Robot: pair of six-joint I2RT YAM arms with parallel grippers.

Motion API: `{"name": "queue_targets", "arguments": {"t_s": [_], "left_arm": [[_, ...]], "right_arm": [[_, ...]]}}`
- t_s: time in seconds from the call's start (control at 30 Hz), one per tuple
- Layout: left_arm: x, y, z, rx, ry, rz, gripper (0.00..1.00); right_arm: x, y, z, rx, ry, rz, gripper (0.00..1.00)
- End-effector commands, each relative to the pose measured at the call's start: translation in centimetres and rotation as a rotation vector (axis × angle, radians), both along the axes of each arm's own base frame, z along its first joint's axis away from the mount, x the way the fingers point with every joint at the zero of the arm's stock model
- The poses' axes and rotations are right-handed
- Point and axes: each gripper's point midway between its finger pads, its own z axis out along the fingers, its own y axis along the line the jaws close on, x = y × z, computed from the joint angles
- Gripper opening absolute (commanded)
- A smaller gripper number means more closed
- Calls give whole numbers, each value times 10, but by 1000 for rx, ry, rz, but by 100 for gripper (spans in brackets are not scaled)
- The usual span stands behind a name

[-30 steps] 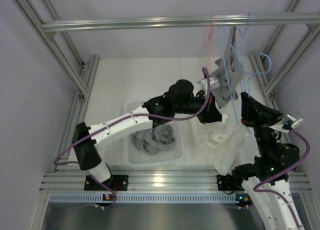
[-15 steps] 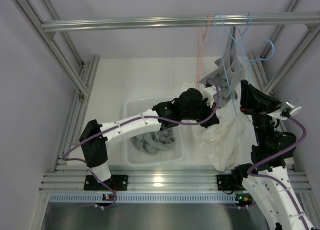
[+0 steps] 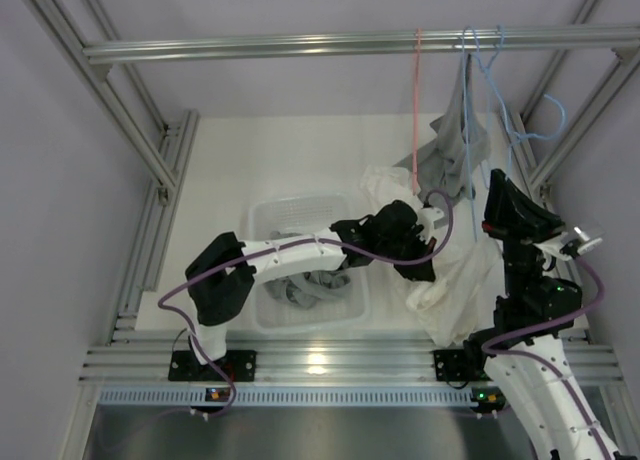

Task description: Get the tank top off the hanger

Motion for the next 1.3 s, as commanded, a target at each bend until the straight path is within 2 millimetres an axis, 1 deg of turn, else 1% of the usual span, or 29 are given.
{"name": "queue_targets", "arguments": {"t_s": [0.0,0.1,0.17,0.27,0.33,0.37,0.4,0.43,0.47,0.5,0.53,0.57,0.6,0.63,0.67,0.7,0.73,0.77,0.8,0.87,0.9,0.93,0.97,1.0,1.03,1.1,1.13,1.2,1.27], "left_arm": [[-39,-22,44,-181,7,-168,0],[-30,-23,39,-159,-28,-105,0],[-18,-20,29,-127,-48,-26,0],[3,-8,10,-44,-103,97,0],[8,0,-2,-2,-121,128,0],[20,4,-7,26,-150,193,0],[25,9,-12,51,-158,233,1],[28,15,-16,76,-156,261,9],[34,21,-20,99,-173,303,20],[43,28,-19,111,-198,360,34],[45,32,-12,103,-207,383,50],[48,35,-10,103,-217,397,61],[49,39,-8,107,-230,408,67],[49,40,1,91,-245,405,81],[48,41,5,83,-250,397,99],[44,40,9,72,-248,376,99],[42,41,18,54,-252,364,99],[39,40,25,37,-248,351,99],[30,39,34,9,-234,308,99],[19,40,45,-20,-238,261,99],[12,42,63,-57,-254,239,99],[5,48,62,-51,-275,215,99],[2,53,67,-61,-285,211,99],[-1,62,86,-99,-303,216,99],[6,74,82,-74,-325,266,99],[10,95,100,-78,-360,326,99],[15,103,103,-68,-381,361,99],[14,118,116,-73,-405,381,99],[16,129,122,-68,-423,406,99]], "right_arm": [[-18,3,24,14,-131,36,0],[-9,4,20,14,-117,35,0],[-6,2,19,26,-113,24,0],[-4,-1,27,32,-115,4,0],[-4,0,34,23,-120,3,0],[-2,0,36,22,-113,3,0],[-2,0,39,21,-105,0,0],[-6,-2,51,26,-112,-1,0],[1,-1,46,12,-46,-3,0],[6,-5,44,25,-5,-23,0],[0,-8,59,31,3,-29,0],[1,-10,59,28,50,-39,0],[12,-10,40,2,174,-53,0],[6,-11,48,-5,188,-57,0],[-2,-13,47,-9,204,-57,0],[1,-11,30,-41,291,-53,0],[-7,-13,35,-47,297,-56,0],[-13,-14,34,-51,310,-59,0],[-15,-17,23,-79,371,-76,0],[-22,-23,16,-86,408,-100,0],[-30,-25,22,-89,413,-102,0],[-29,-25,5,-111,495,-105,0],[-26,-21,1,-138,533,-93,0],[-30,-20,7,-155,537,-83,0],[-25,-15,-3,-179,586,-66,0],[-25,-6,-3,-212,592,-22,0],[-19,-4,-6,-216,612,-17,0],[-13,-1,-5,-221,623,-11,0],[2,-1,-8,-221,653,-24,0]]}}
